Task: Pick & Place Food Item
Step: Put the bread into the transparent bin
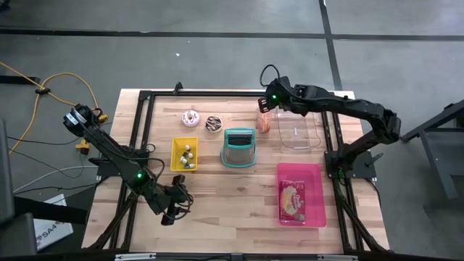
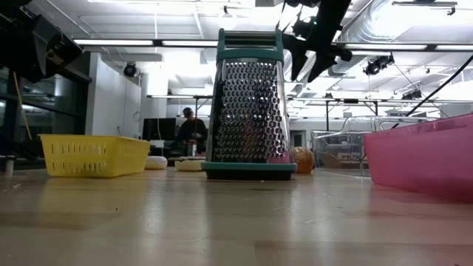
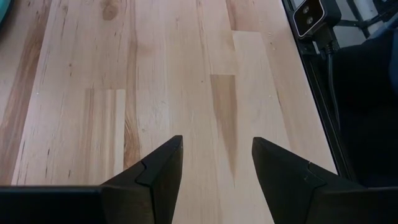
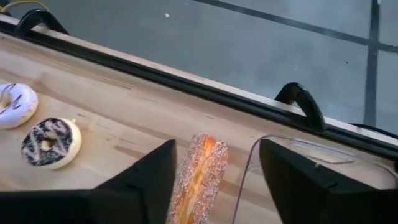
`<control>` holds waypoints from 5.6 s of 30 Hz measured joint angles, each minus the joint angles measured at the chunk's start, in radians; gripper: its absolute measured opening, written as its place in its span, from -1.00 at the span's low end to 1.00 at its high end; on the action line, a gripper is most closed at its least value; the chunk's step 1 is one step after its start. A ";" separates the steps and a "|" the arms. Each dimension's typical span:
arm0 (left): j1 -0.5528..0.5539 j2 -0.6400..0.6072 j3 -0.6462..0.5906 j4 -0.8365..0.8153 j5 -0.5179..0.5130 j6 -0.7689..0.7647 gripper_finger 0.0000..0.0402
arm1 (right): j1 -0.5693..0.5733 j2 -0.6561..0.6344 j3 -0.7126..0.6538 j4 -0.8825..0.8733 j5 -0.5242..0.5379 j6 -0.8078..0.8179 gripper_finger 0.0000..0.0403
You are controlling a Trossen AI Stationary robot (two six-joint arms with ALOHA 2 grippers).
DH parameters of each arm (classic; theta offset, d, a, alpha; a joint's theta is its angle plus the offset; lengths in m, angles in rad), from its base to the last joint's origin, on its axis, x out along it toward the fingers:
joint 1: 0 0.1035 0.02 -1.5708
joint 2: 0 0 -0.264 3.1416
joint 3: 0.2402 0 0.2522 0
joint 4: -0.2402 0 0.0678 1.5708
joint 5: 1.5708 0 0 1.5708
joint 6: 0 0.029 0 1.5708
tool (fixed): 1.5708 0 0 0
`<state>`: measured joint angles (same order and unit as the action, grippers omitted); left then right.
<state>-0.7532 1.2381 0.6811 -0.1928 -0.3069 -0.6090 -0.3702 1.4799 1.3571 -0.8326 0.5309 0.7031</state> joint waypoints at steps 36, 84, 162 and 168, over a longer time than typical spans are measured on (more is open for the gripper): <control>0.000 0.000 0.000 0.012 0.000 0.000 -0.06 | -0.058 0.114 0.000 0.109 -0.130 0.081 0.85; 0.000 0.000 0.000 0.044 0.000 0.000 -0.06 | -0.026 0.443 0.508 -0.452 -0.137 0.496 0.85; 0.000 0.000 0.000 0.046 0.000 0.000 -0.06 | -0.071 0.468 0.213 -0.209 -0.287 0.564 0.85; 0.000 0.000 0.000 0.046 0.000 0.000 -0.06 | -0.071 0.468 0.211 -0.209 -0.296 0.576 0.91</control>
<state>-0.7528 1.2377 0.6811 -0.1467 -0.3072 -0.6090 -0.4407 1.9484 1.5677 -1.0414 0.2349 1.2793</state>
